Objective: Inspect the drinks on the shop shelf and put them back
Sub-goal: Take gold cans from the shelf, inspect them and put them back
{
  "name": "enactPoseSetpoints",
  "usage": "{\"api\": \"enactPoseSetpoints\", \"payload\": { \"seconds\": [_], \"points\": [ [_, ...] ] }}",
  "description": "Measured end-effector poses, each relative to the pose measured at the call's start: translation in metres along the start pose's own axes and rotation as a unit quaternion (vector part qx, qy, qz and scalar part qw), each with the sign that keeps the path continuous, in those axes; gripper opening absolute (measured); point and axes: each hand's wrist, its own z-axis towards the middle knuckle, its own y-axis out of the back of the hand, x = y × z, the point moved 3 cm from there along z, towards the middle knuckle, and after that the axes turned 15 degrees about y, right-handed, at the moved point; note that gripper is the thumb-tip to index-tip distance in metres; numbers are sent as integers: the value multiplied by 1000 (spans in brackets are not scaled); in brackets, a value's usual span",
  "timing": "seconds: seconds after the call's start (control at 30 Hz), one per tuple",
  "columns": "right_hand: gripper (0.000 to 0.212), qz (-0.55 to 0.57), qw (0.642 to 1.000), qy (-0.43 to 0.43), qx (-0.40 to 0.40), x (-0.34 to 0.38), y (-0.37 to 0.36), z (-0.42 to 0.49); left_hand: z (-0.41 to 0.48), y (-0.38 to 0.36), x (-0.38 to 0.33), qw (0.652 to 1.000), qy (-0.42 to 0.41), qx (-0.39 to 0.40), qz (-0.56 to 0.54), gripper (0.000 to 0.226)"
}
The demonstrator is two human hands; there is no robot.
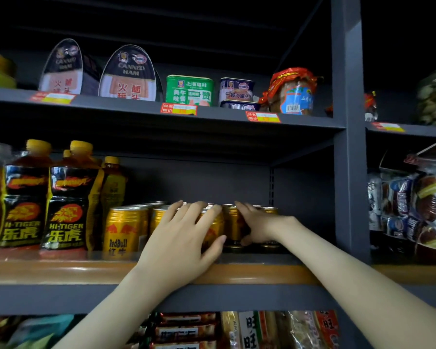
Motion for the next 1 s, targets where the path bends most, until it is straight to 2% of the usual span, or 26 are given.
{"api": "enactPoseSetpoints", "payload": {
  "seconds": [0.17, 0.3, 0.6, 0.7, 0.8, 0.87, 1.0],
  "points": [
    [93, -22, 999, 31, -35, 11, 9, -10, -1, 5, -2, 1000, 1, 3, 4, 52],
    [69, 19, 994, 66, -84, 24, 14, -20, -1, 8, -4, 1000, 4, 14, 9, 51],
    [80, -78, 975, 136, -159, 45, 24, -50, -1, 11, -6, 1000, 0, 18, 7, 50],
    [73, -145, 955, 147, -214, 50, 34, -69, -2, 11, -6, 1000, -2, 10, 6, 51],
    [73, -218, 908, 181, -309, 62, 40, -96, -4, 15, -9, 1000, 0, -10, 2, 52],
    [77, -221, 878, 211, -368, 73, 38, -120, -12, 21, -15, 999, 7, -27, -22, 53],
    [78, -204, 854, 233, -418, 98, 16, -168, -54, 37, -38, 988, 21, -67, -138, 63]
  ]
}}
